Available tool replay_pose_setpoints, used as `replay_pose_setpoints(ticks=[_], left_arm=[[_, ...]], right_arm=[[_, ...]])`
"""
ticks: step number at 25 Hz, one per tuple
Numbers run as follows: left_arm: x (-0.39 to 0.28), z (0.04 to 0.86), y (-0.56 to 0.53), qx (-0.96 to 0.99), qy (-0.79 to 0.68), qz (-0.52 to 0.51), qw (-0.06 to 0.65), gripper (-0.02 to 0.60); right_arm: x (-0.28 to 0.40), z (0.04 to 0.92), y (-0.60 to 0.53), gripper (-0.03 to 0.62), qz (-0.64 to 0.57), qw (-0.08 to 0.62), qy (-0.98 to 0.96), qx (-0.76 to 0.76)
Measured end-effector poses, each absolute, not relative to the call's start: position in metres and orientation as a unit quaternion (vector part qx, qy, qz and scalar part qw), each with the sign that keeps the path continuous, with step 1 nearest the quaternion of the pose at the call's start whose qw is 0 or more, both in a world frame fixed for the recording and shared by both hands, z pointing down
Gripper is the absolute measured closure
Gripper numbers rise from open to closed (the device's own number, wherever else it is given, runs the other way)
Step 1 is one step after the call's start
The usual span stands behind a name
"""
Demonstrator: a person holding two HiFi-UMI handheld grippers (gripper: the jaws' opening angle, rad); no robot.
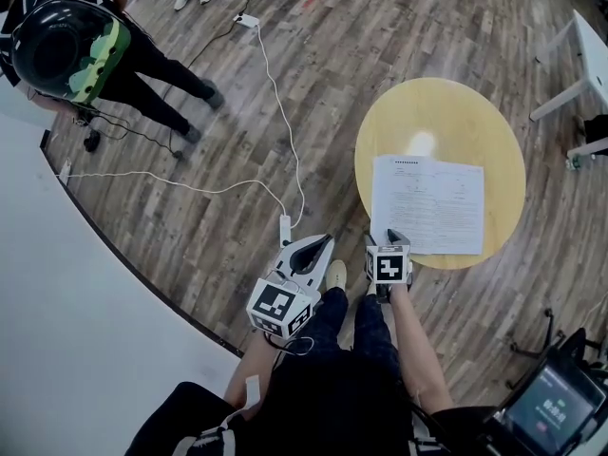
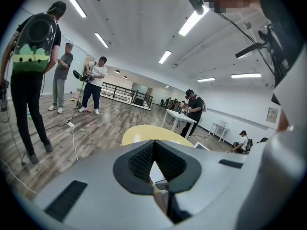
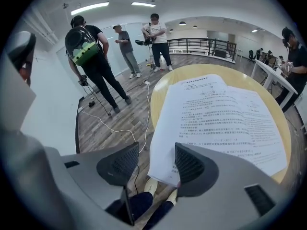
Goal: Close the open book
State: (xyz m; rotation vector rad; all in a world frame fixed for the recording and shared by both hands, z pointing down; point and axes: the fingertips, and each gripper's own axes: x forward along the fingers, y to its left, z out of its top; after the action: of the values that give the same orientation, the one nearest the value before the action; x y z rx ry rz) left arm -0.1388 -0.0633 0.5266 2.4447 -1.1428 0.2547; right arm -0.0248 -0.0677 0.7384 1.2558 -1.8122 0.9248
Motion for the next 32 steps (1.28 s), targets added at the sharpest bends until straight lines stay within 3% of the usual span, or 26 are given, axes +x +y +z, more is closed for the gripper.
replay_pose_setpoints(ticks=[23,32], left_arm=[[-0.164,0.55,-0.085,0.87,-0.417,0.09,0.246,0.583],[-0.168,0.554,-0.084,0.867,-0.419,0.092,0.251,0.583]], right_arm=[[-0.022,0.752,-0.078,0.378,0.307,0.461,-0.644,0.528],[-0.016,0.757,-0.071,0.417,0.27,0.492,-0.622,0.546]])
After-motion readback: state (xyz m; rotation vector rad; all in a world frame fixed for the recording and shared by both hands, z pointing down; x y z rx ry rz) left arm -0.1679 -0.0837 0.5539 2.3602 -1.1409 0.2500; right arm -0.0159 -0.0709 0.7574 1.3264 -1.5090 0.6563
